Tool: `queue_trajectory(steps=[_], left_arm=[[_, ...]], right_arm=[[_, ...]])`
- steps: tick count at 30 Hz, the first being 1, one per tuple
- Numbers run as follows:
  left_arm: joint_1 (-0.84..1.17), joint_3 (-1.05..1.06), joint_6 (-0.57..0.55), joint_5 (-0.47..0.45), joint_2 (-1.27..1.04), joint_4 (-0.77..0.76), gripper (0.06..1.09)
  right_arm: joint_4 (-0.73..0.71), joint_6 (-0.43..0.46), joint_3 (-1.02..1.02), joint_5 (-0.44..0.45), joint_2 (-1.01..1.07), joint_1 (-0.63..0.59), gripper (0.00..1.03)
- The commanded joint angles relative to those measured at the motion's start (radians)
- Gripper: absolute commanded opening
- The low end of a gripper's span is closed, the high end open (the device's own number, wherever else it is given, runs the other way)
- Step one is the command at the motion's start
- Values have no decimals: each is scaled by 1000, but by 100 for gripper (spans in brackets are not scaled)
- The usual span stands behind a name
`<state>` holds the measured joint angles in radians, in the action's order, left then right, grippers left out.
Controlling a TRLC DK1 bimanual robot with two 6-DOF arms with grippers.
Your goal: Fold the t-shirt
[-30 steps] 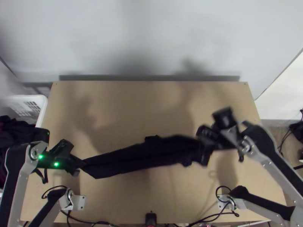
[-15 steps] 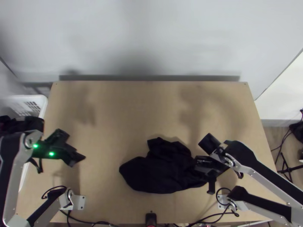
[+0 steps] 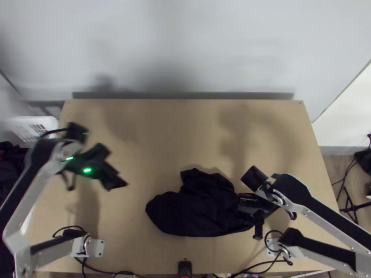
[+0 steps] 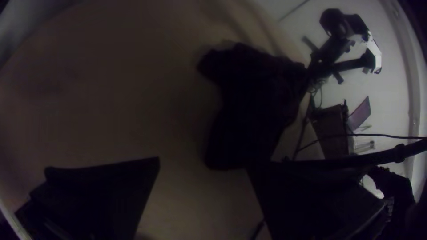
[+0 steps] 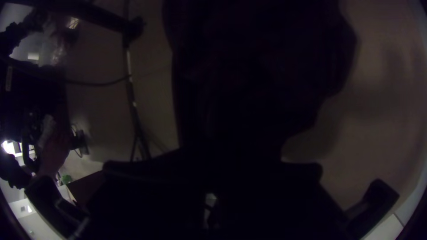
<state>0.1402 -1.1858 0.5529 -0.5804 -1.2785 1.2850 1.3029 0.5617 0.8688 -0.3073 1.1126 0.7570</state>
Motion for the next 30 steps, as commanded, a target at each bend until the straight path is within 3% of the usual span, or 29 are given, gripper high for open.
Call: queue_trajectory(steps=[1,5,14,30], left_arm=[[309,-60,-71,-22,-242,-112,100],[443,-104,-107,-9,-332,-196,100],[573,-261,-278,113,-558,-483,101],[722,-296,-248,109,-682,-472,101]], right_arm=[[-4,-6,27,0,9,-7,3],[-30,-8,39,0,12,-19,3],[-37,-22,62,0,21,-25,3],[-60,-16,67,2,21,-67,3]])
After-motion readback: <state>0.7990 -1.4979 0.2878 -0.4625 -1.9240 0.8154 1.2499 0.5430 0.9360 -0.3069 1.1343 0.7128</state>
